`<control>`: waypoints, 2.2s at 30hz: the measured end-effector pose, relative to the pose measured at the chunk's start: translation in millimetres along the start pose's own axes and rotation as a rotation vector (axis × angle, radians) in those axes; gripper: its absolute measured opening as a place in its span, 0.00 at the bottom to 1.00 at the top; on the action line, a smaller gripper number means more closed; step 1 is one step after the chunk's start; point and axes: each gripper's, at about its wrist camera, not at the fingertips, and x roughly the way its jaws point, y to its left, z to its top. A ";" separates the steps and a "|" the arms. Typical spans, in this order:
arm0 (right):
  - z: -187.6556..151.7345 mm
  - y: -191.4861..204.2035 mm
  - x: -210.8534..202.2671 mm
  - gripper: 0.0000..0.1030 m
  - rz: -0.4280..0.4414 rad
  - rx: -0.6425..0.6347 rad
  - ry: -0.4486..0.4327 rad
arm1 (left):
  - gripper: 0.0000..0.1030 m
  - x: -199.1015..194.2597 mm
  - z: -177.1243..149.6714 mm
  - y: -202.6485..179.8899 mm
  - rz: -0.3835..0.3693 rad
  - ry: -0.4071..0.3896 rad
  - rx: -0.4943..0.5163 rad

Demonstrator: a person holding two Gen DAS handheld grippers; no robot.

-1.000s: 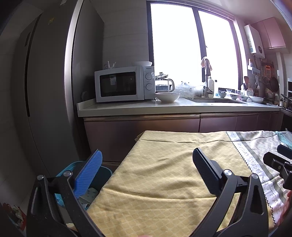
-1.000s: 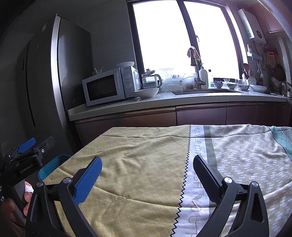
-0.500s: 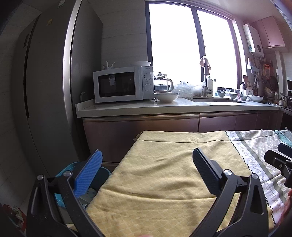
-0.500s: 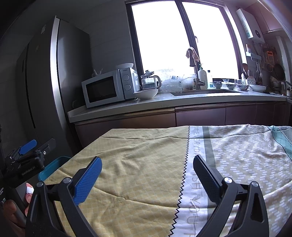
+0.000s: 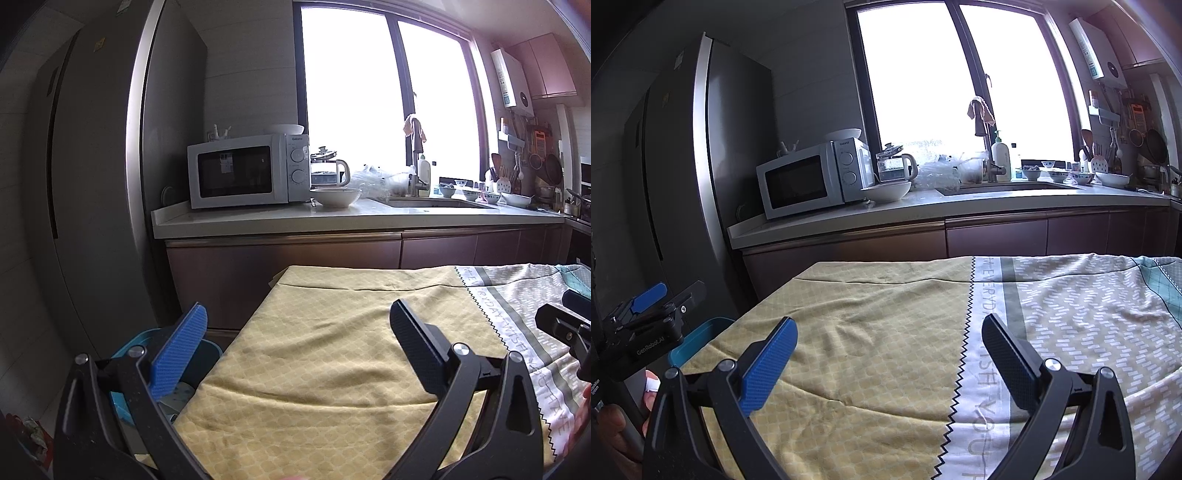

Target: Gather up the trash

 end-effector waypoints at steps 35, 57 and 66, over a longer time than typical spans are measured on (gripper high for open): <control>0.9 -1.3 -1.3 0.94 -0.007 0.005 -0.002 | 0.95 6.2 0.6 -0.1 -0.013 0.005 0.001; 1.4 -2.9 1.1 0.94 -0.014 0.015 0.002 | 0.95 9.9 -1.7 -3.2 -0.026 0.010 0.002; -0.1 -4.7 1.8 0.94 -0.017 0.022 0.003 | 0.95 13.4 -0.7 -5.8 -0.025 0.011 0.014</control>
